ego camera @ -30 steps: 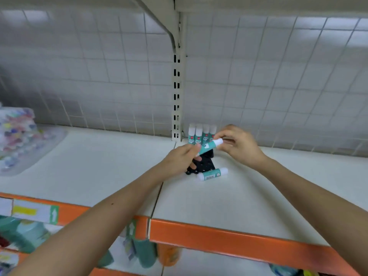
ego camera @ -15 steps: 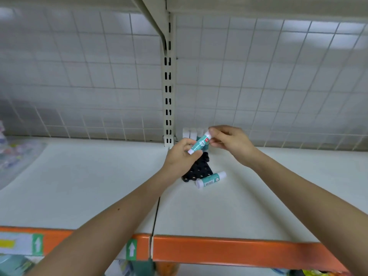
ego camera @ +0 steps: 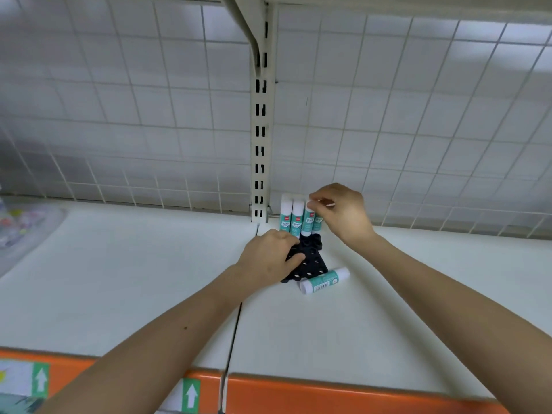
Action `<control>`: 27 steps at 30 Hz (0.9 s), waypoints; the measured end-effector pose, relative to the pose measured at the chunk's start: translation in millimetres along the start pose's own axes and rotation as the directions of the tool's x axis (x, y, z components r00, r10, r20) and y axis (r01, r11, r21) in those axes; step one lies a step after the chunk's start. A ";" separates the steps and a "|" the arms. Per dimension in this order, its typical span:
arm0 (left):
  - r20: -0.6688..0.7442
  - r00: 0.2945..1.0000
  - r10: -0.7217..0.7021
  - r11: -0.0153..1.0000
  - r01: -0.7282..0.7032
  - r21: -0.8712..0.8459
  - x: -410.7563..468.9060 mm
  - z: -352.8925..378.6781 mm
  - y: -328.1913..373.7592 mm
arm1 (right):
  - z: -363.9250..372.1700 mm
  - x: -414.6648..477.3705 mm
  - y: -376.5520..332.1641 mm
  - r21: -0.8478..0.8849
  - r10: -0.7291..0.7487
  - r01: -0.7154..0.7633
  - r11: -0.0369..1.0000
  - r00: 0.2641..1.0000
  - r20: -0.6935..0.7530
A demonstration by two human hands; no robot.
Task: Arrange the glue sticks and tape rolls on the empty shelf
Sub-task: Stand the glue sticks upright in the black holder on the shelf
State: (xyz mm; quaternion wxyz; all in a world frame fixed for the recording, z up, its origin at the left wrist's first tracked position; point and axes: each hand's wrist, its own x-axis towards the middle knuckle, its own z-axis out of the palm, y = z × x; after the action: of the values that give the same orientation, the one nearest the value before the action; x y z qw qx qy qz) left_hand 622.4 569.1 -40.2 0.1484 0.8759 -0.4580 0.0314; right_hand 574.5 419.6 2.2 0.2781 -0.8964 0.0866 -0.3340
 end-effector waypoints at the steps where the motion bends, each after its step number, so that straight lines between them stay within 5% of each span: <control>1: 0.007 1.000 0.004 1.000 -0.004 0.017 0.2 0.1 -0.1 | 1.9 0.1 0.9 -0.016 -0.025 0.025 1.000 1.000 -0.002; 15: -0.007 1.000 0.007 1.000 -0.007 0.018 5.0 -4.6 1.9 | 0.2 0.9 3.4 -0.174 -0.035 0.063 0.983 0.987 0.158; 18: -0.054 0.998 0.017 0.999 -0.019 -0.033 3.4 -6.1 1.1 | -18.4 -13.1 2.8 -0.072 -0.003 0.020 0.997 0.971 0.237; 23: -0.097 0.995 0.028 0.996 -0.036 -0.084 -1.6 -4.8 1.7 | -48.7 -48.4 19.9 -0.074 0.152 -0.134 0.988 0.815 0.560; 27: -0.135 0.991 0.017 0.990 -0.036 -0.140 -2.4 -1.4 6.2 | -55.1 -60.2 30.0 -0.126 0.167 -0.112 0.986 0.731 0.661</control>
State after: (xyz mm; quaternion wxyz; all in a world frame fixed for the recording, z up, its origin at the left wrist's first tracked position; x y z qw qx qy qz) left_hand 616.1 568.1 -37.9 0.2402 0.8529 -0.4597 0.0595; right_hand 493.9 391.0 -13.4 0.2800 -0.9574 0.0610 0.0354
